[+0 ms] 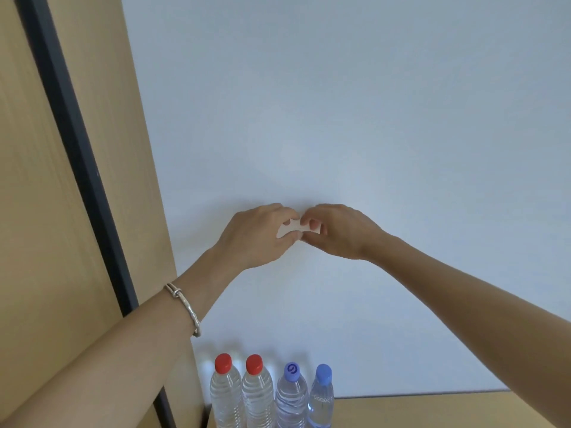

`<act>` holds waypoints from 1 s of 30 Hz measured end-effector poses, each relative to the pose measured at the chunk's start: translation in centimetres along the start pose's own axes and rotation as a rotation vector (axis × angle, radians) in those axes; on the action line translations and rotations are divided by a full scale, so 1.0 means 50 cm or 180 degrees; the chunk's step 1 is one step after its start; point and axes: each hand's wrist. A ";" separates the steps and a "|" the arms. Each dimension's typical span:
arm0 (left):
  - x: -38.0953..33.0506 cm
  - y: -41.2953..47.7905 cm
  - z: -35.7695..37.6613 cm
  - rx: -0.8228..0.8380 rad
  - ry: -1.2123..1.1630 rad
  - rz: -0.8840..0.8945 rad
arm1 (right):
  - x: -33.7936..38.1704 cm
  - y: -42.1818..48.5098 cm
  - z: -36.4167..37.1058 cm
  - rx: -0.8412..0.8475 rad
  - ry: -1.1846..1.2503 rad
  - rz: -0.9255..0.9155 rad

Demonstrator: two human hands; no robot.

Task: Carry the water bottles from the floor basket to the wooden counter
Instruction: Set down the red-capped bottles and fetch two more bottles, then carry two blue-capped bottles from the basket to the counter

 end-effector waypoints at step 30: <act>-0.612 -0.153 0.090 0.1191 0.0505 0.0650 | -0.171 -0.669 -0.339 0.0197 -0.1315 0.1467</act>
Point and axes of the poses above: each hand's wrist, its own y-axis towards the middle knuckle, its own z-axis out of the palm, x = y × z, and after that the axes turned 13 degrees about -x, right-handed
